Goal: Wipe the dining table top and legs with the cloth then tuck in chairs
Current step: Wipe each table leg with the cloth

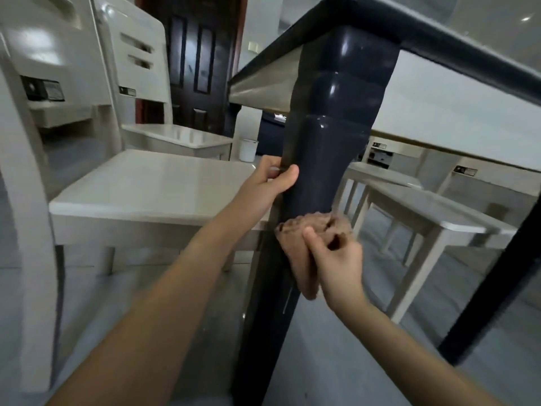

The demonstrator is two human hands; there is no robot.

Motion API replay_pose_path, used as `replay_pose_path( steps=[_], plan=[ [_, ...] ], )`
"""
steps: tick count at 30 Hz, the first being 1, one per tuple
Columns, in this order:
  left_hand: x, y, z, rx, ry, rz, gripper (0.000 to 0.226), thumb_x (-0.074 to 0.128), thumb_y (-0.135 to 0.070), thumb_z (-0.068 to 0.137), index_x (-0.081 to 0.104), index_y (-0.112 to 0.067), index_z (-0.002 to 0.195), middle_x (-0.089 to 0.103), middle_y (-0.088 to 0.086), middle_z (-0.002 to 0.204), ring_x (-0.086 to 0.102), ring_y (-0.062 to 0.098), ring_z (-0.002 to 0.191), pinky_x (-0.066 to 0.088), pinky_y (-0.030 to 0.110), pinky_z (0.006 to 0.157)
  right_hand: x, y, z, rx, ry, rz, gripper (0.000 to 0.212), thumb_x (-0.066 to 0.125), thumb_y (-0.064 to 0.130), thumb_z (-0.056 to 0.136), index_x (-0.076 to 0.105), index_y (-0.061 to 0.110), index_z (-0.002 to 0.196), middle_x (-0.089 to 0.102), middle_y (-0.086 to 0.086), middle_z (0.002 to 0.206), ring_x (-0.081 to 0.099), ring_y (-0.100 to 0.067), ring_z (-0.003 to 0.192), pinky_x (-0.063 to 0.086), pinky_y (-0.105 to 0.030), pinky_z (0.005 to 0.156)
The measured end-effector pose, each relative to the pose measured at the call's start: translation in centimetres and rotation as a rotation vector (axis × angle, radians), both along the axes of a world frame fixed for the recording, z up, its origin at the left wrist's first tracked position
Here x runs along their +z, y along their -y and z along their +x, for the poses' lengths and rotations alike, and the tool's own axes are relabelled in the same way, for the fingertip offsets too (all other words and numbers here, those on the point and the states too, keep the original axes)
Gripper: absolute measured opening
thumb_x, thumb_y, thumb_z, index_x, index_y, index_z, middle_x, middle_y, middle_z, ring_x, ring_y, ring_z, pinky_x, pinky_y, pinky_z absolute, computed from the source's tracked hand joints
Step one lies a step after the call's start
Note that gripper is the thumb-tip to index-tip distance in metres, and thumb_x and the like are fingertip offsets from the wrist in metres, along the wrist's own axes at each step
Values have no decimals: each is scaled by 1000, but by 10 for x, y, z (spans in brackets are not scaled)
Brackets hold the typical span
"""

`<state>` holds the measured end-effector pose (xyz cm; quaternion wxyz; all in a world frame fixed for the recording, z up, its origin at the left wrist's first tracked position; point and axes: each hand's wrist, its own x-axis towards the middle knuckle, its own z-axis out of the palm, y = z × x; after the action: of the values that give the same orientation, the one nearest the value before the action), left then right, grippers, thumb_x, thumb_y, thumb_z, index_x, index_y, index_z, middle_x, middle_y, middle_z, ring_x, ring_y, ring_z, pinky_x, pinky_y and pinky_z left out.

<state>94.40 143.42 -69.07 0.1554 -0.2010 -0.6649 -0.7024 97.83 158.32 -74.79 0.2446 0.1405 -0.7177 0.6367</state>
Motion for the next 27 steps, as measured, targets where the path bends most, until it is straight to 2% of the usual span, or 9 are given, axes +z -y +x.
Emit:
replay_pose_path(
  steps=[3,6,12,14,17,20,23,25,27],
  plan=[
    [1,1,0,13,-9,-20,18,51,-31,95,50,-20,109,59,-5,99,58,9,96,47,29,86,57,4,-10,-26,-178,-44,15,67,12,88,67,1,98,72,2,87,69,-3,84,51,-16,74],
    [0,2,1,4,-3,-36,27,49,-32,95,48,-18,119,58,-8,100,58,7,98,48,30,90,75,2,-18,-50,-236,-63,12,67,19,89,70,8,94,73,0,90,70,-6,86,52,-17,74],
    [-1,4,2,-21,21,-39,33,49,-36,95,47,-15,121,59,-7,107,57,4,103,45,16,78,-10,-11,-1,7,70,152,7,63,10,90,69,6,89,72,-1,88,69,-10,88,53,-24,79],
    [0,3,4,-11,29,-42,31,50,-35,95,48,-16,119,59,-11,101,58,0,98,45,11,73,4,-13,-4,6,30,157,12,64,11,89,68,2,83,72,-6,83,68,-10,80,52,-26,76],
    [0,3,1,26,20,-42,27,52,-37,93,51,-19,113,61,-12,97,59,3,99,46,22,88,56,-7,-10,-29,-118,46,17,64,16,90,69,0,91,73,-9,90,68,-7,80,52,-19,73],
    [-2,3,-1,32,9,-58,34,54,-42,91,51,-21,117,61,-7,107,59,8,107,46,31,97,56,-1,-12,-94,-155,48,15,62,22,91,68,9,97,71,6,90,67,0,84,53,-15,75],
    [-2,3,2,4,5,-49,36,53,-40,93,49,-16,120,61,-3,114,59,7,108,48,23,88,-5,-8,-1,-57,51,135,10,58,14,93,64,15,101,67,11,98,65,1,94,53,-23,90],
    [-1,5,3,-3,1,-63,36,51,-39,94,48,-16,121,61,-3,116,60,5,107,47,17,81,-43,-12,12,48,270,199,17,56,8,94,60,24,91,66,7,95,67,-3,87,57,-30,86],
    [-2,5,1,4,-7,-72,34,51,-40,94,48,-18,119,61,-5,115,60,2,106,47,14,78,-55,-12,16,38,255,225,16,58,7,92,63,22,89,69,1,92,69,-10,85,58,-32,80]
  ],
)
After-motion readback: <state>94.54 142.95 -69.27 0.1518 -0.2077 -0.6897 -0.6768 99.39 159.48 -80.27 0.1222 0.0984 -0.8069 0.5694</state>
